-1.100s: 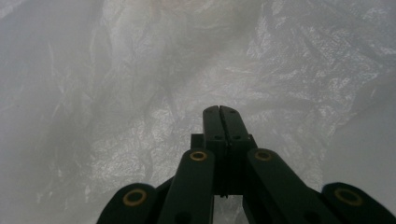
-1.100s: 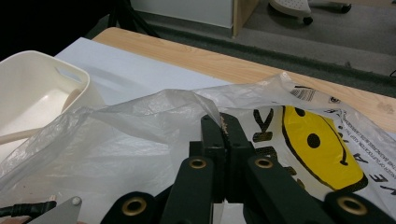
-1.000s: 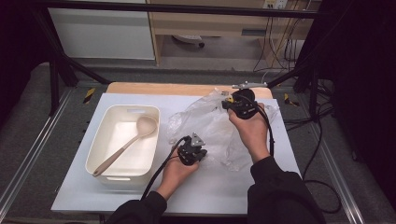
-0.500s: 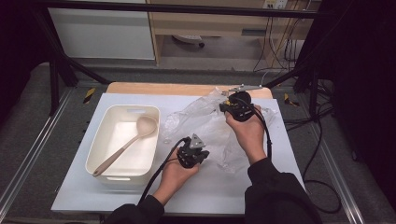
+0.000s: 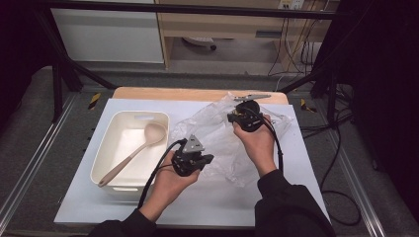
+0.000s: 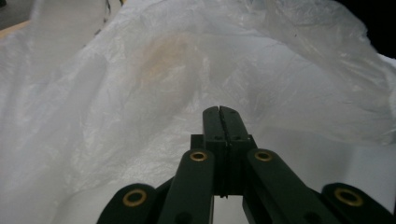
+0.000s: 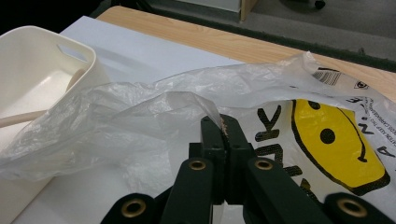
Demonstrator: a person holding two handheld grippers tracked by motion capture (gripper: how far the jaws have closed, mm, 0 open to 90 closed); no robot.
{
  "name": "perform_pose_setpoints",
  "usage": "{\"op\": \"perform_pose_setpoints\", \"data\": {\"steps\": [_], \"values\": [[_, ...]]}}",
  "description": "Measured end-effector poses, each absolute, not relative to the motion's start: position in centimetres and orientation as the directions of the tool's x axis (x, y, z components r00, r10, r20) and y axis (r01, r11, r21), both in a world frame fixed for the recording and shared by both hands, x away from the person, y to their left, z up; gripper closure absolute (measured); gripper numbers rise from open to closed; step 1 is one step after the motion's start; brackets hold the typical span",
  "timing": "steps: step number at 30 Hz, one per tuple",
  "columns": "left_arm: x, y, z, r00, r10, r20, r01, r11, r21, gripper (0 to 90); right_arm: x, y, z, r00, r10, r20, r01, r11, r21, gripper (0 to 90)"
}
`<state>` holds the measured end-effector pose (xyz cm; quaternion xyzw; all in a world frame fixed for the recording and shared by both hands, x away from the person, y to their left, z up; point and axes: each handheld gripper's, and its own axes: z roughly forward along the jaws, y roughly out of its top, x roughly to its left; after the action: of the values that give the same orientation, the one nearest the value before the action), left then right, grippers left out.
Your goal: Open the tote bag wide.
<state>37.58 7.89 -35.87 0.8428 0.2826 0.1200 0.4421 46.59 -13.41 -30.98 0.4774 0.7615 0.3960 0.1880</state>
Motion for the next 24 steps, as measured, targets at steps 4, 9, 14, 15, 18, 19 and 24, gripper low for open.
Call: {"op": "perform_pose_setpoints", "data": {"steps": [4,9,14,15,18,19,24], "values": [[37.6,9.3,-34.9,0.794,0.608,-0.017,0.365,-0.454,0.813,88.7,46.4,-13.3,-31.1,-0.474,0.876,0.093,0.583,0.232,0.778,90.0],[38.0,10.9,-34.6,0.763,0.647,-0.002,0.373,-0.438,0.818,76.6,46.3,-13.2,-31.2,-0.476,0.874,0.094,0.584,0.234,0.777,90.0],[38.3,12.6,-33.9,0.726,0.688,0.001,0.382,-0.403,0.832,60.4,46.2,-12.5,-31.4,-0.488,0.868,0.096,0.585,0.244,0.773,90.0],[38.4,13.0,-33.7,0.716,0.698,-0.001,0.385,-0.394,0.834,56.5,46.2,-12.4,-31.5,-0.49,0.866,0.096,0.584,0.245,0.774,90.0],[38.7,14.2,-33.4,0.685,0.728,-0.003,0.399,-0.372,0.838,41.0,46.1,-12.0,-31.5,-0.5,0.861,0.098,0.585,0.252,0.771,90.0],[38.8,14.7,-33.3,0.679,0.734,-0.006,0.399,-0.362,0.842,38.1,46.0,-11.8,-31.6,-0.501,0.86,0.1,0.585,0.251,0.771,90.0],[39.2,17.0,-32.8,0.632,0.775,-0.003,0.413,-0.334,0.847,25.5,45.7,-11.1,-32.0,-0.519,0.849,0.101,0.586,0.268,0.765,90.0]]}}
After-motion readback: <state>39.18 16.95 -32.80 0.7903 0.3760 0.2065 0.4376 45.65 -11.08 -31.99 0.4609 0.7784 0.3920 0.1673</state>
